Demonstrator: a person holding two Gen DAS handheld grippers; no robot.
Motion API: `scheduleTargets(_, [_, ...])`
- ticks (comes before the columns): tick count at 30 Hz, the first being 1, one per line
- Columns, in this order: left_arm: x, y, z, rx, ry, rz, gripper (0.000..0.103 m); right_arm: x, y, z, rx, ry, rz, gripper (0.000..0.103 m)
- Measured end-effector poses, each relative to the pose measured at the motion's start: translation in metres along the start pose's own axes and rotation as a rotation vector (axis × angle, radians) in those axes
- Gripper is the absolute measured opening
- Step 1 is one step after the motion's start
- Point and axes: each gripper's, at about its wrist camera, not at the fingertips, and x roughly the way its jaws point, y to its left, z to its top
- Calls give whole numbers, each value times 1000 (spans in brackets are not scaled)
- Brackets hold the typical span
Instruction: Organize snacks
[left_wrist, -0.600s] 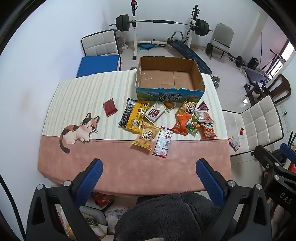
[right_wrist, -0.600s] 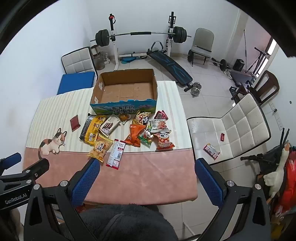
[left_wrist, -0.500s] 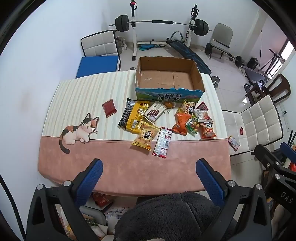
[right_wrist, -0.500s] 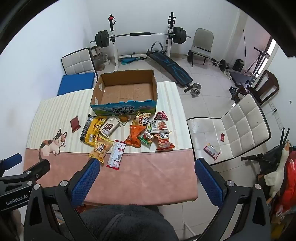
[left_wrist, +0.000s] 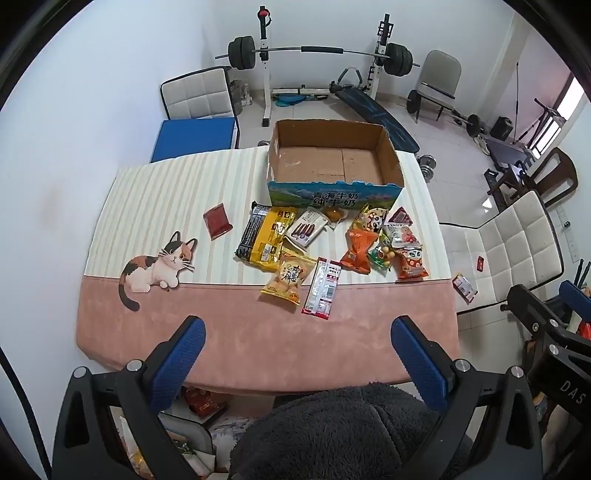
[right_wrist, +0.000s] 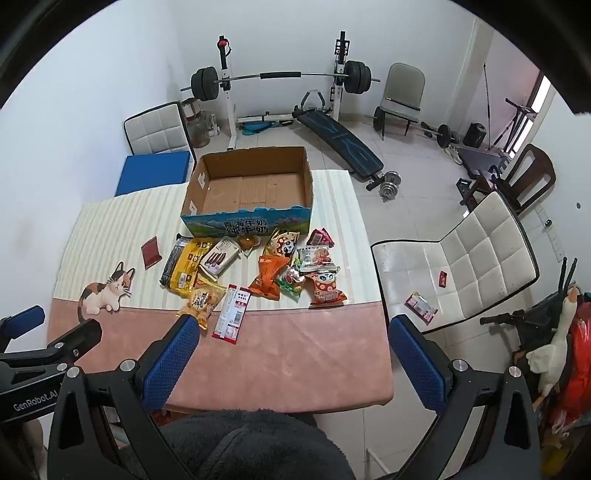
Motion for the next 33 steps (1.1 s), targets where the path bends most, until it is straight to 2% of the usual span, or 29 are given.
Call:
scheduleTargets(10, [-7,-6,1,14,-26,-8,103,-5,-6,0,5,-14,-6,103])
scheduleTargets(33, [-9,-13,1,16,-33,-6,103,-6,-7,4,-1,-13,1,103])
